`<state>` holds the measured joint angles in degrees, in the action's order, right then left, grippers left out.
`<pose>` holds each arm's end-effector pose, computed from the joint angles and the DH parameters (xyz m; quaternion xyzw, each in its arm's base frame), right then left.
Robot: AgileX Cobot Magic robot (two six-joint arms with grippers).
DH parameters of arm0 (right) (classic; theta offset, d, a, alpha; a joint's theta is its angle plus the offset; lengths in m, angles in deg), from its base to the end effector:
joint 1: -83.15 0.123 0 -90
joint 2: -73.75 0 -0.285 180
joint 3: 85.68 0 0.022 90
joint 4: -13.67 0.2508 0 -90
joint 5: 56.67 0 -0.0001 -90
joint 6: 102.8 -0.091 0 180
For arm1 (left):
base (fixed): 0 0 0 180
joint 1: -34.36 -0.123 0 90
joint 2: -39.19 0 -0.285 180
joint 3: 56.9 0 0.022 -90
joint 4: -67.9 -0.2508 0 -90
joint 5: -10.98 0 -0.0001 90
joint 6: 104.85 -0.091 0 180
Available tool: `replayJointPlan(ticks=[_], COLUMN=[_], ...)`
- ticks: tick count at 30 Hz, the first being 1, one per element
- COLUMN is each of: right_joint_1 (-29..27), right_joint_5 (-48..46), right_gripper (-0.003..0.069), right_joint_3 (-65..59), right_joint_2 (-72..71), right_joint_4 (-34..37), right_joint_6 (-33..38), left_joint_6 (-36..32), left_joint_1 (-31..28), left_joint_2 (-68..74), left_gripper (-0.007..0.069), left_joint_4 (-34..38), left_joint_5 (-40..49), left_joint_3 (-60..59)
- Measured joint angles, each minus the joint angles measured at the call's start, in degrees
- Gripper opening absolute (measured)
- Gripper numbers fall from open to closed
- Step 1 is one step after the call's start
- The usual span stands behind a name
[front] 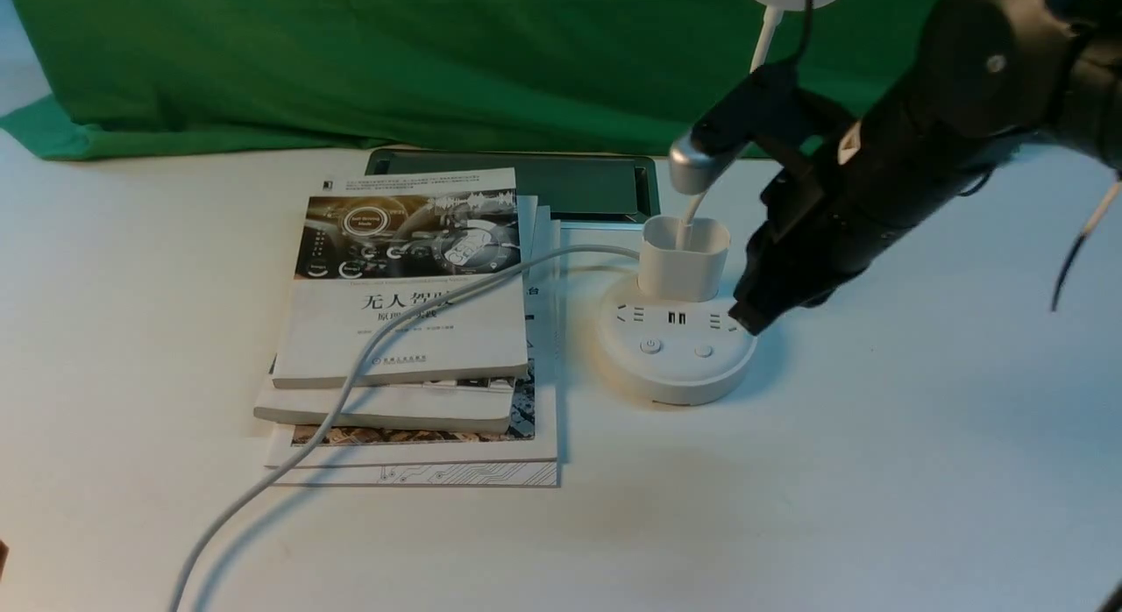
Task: Turn on the desk lamp on the white desktop with your hand.
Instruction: 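Press the button on the base of the white desk lamp with the right gripper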
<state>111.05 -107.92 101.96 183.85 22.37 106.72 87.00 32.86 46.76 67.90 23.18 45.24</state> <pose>0.3379 0.1910 0.2772 -0.4377 0.8674 0.0652 0.2277 0.0559 0.0015 0.1903 -0.0875 0.7475 -0.0594 0.6558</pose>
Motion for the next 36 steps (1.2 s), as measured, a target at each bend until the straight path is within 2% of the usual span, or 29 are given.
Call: replayJointPlan(ticks=[12,36], right_joint_1=[0.15,0.15], right_joint_5=[9.35,11.55], right_gripper=[0.0029,0.003], right_joint_3=[0.85,0.85], right_joint_2=[10.04,14.7], right_joint_4=[-0.93,-4.25], right_joint_6=[-2.78,-5.8], left_joint_6=[0.0,0.0], left_joint_1=[0.0,0.0], left_joint_2=[0.0,0.0], left_gripper=[0.0021,0.0021], left_joint_4=[0.0,0.31], left_joint_5=[0.0,0.0], left_joint_3=[0.0,0.0])
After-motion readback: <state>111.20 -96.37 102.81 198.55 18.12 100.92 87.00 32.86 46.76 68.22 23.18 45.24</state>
